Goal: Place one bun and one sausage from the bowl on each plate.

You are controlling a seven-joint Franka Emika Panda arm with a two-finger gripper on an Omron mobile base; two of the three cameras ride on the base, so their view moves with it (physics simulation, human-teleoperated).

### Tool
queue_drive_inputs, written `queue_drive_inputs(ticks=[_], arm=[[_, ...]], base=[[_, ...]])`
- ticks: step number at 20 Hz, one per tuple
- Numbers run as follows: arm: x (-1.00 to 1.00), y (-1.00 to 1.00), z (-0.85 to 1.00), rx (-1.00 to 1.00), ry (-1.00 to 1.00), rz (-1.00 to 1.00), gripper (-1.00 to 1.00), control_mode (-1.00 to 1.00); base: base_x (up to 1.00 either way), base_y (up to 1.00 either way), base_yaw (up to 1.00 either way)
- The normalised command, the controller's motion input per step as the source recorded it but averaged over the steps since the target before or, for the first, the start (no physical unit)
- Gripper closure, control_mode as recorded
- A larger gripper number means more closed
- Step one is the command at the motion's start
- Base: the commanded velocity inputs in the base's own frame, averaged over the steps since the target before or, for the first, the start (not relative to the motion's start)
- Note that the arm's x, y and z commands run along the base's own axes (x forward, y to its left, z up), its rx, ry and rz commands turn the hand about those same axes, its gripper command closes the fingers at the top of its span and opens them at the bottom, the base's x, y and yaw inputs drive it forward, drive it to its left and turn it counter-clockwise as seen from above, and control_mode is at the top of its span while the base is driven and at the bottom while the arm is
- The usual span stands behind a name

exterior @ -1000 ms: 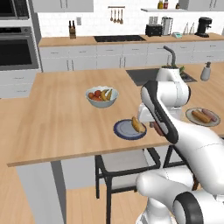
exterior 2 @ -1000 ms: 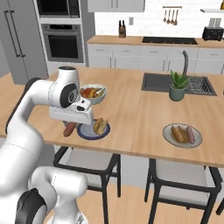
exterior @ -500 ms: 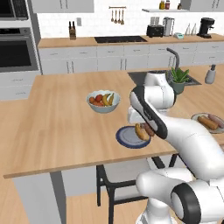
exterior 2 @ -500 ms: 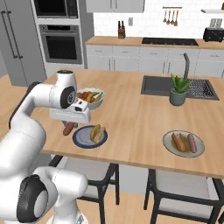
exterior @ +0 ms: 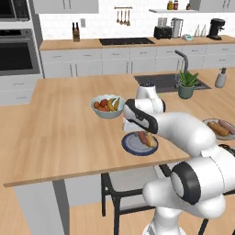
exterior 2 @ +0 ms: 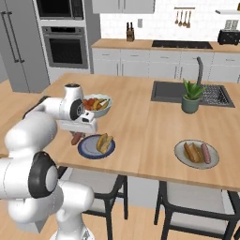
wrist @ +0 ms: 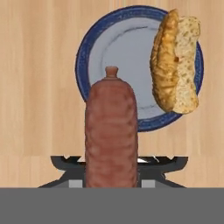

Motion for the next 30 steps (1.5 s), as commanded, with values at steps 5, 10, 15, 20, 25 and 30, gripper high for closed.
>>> queue_drive_inputs(ticks=[5,10,15,20,25,30], arm=[[0.6,-0.17,-0.39,0.0,0.04,0.0,1.0,-1.0],[0.37,-0.1,-0.53,0.0,0.0,0.0,1.0,-1.0],[0.17,0.05,-0.46,0.0,0.0,0.0,1.0,-1.0],[0.13,0.0,-0.35,0.0,0.0,0.0,1.0,-1.0],[0.17,0.0,-0.23,0.0,0.0,0.0,1.0,-1.0],[0.3,0.0,-0.1,0.0,0.0,0.0,-1.0,-1.0]], base=[[0.0,0.0,0.0],[0.0,0.0,0.0],[0.0,0.0,0.0],[0.0,0.0,0.0],[0.0,0.0,0.0],[0.0,0.0,0.0]])
